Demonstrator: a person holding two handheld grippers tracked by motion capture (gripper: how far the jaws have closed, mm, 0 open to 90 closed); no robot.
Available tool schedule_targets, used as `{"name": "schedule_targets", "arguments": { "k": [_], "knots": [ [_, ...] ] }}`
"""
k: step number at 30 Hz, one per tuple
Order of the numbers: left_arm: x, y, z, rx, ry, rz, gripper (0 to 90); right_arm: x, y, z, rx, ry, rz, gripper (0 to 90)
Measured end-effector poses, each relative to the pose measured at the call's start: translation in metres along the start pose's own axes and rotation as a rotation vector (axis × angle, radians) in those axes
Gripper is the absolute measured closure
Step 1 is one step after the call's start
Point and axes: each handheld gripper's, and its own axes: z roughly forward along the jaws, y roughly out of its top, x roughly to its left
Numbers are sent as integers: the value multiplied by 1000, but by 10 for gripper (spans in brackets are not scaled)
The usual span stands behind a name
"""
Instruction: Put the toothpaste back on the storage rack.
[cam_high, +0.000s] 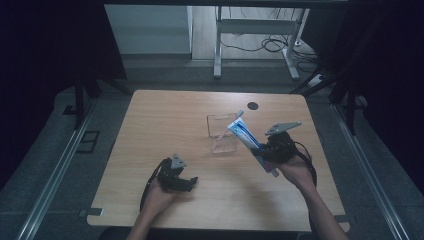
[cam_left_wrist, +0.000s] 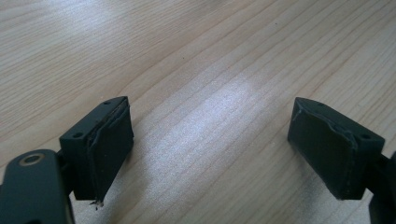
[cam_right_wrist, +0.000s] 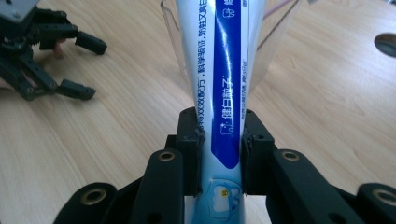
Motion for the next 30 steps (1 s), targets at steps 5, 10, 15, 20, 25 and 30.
{"name": "schedule_targets", "arguments": {
  "k": [5,10,15,20,25,30],
  "knots": [
    [0,0,0,1,0,0,142,-1,10,3,-22,8,-12,735],
    [0,0,0,0,0,0,142,-4,19,6,-47,6,-14,735],
    [0,0,0,0,-1,0,142,-8,26,11,-65,6,-4,736],
    [0,0,0,0,0,0,141,-11,33,18,-76,2,-2,736],
    [0,0,0,0,0,-1,141,-14,40,25,-88,-4,-5,736],
    [0,0,0,0,0,-1,142,-16,46,30,-101,-9,-2,736]
  ]
}}
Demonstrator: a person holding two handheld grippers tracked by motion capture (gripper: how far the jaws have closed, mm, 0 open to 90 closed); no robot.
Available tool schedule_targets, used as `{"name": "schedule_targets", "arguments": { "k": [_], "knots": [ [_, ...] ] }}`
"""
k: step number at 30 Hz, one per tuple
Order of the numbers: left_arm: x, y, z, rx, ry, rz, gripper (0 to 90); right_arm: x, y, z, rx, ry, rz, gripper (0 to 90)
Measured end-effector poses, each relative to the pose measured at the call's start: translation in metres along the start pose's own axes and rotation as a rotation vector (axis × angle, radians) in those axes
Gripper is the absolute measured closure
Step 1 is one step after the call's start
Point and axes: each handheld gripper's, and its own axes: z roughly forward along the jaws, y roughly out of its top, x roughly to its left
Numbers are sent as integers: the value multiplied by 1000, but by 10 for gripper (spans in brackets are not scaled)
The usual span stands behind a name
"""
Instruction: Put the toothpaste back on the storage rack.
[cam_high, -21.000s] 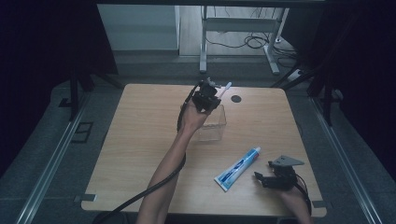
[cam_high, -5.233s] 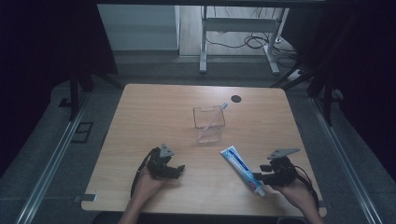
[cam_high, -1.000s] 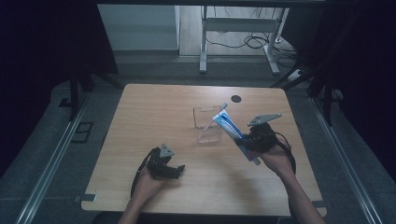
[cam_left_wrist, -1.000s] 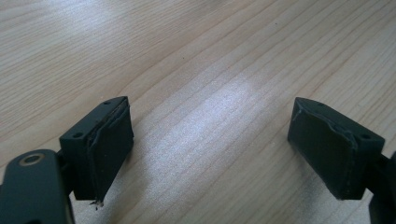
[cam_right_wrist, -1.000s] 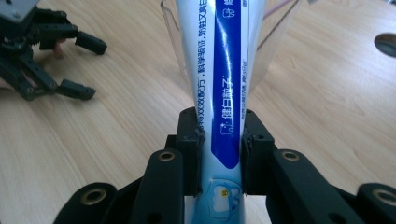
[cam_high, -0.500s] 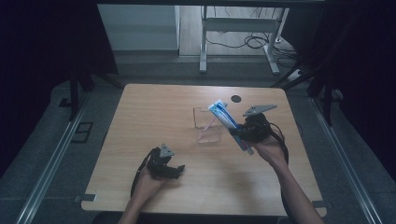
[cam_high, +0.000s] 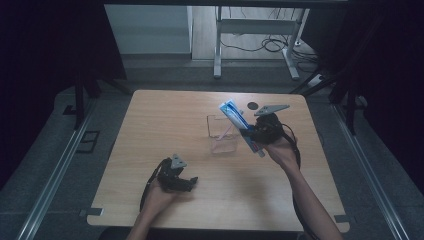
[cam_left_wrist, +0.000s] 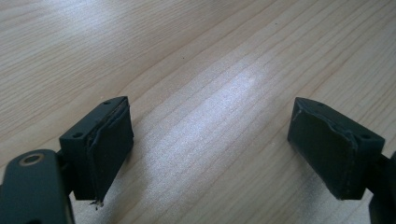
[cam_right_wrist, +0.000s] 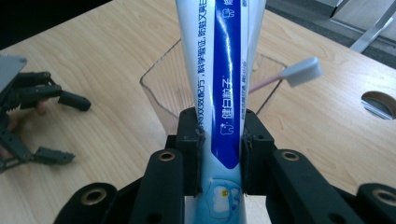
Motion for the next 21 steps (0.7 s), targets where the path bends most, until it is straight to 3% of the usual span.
{"name": "schedule_targets", "arguments": {
  "k": [21],
  "knots": [
    [0,0,0,1,0,1,142,-3,31,21,-61,20,12,736]
  ]
}}
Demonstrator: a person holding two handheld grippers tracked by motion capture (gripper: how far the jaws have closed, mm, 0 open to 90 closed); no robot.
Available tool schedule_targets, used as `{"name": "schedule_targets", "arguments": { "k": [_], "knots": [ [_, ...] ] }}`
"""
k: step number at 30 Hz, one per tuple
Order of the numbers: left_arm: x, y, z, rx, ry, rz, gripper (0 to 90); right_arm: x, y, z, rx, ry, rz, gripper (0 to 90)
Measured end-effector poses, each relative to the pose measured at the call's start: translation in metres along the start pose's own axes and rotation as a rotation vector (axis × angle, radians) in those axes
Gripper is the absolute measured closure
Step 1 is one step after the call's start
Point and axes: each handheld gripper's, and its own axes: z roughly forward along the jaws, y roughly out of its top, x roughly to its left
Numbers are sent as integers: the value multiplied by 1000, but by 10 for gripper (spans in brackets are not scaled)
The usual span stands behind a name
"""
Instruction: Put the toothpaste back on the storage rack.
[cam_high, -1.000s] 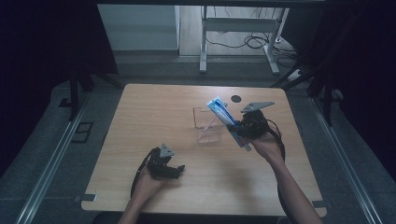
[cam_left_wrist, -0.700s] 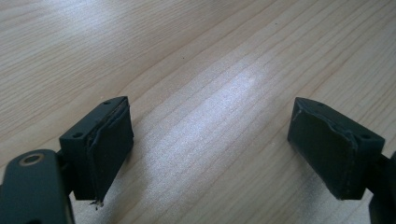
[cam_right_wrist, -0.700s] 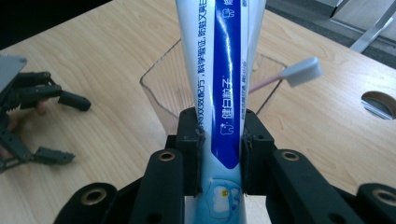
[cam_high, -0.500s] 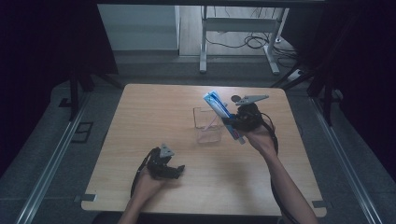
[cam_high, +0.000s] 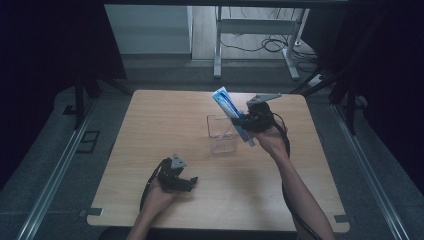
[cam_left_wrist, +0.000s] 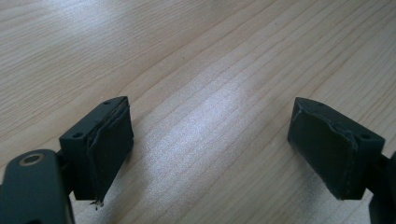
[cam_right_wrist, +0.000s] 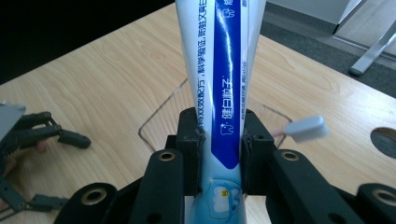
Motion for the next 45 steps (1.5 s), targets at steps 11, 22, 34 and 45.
{"name": "schedule_targets", "arguments": {
  "k": [11,22,34,45],
  "knots": [
    [0,0,0,0,0,0,141,-1,11,14,-19,-4,4,737],
    [0,0,0,-2,-2,-1,141,-4,19,28,-43,-18,7,737],
    [0,0,0,2,-2,2,141,-6,23,48,-64,-22,10,737],
    [0,0,0,2,-2,1,141,-4,24,64,-74,-30,-7,737]
  ]
}}
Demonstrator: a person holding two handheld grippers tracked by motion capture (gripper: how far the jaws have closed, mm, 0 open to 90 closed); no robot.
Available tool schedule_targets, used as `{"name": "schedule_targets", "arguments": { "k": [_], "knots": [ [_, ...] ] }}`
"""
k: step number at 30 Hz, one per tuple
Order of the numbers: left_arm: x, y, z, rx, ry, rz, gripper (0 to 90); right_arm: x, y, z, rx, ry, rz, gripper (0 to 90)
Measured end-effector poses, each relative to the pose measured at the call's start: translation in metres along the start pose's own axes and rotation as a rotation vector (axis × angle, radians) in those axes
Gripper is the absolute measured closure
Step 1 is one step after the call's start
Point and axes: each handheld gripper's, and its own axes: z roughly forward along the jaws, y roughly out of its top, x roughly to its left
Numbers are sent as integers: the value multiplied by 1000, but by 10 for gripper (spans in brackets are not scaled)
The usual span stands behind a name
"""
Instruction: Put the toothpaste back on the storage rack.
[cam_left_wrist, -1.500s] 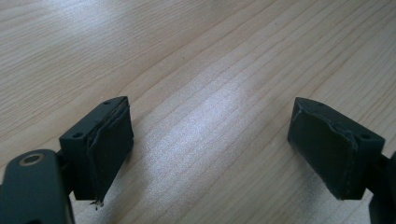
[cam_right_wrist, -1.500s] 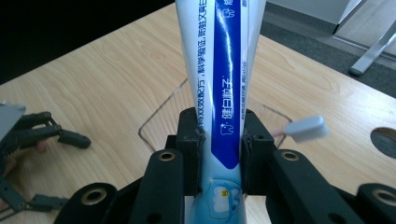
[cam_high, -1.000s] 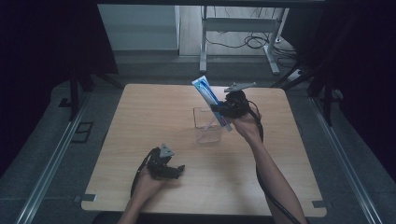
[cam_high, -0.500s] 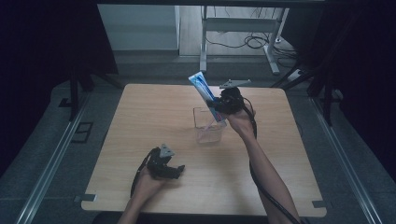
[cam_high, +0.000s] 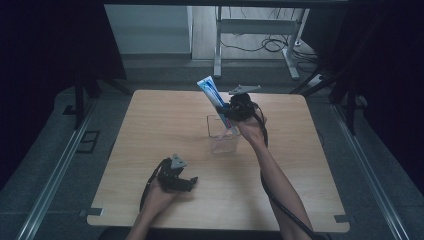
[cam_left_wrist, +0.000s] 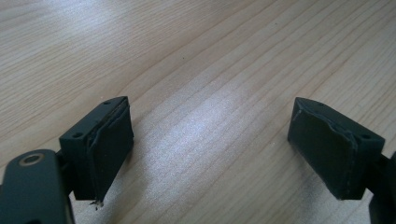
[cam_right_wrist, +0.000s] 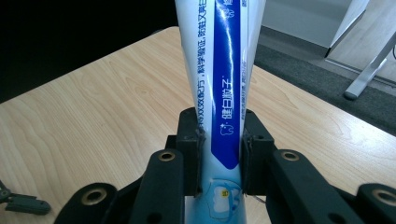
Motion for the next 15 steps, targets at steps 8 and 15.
{"name": "schedule_targets", "arguments": {
  "k": [8,15],
  "knots": [
    [0,0,0,-1,0,-2,141,0,-9,9,9,-4,-16,736],
    [0,0,0,-1,0,-2,141,1,-15,12,17,-7,-20,736]
  ]
}}
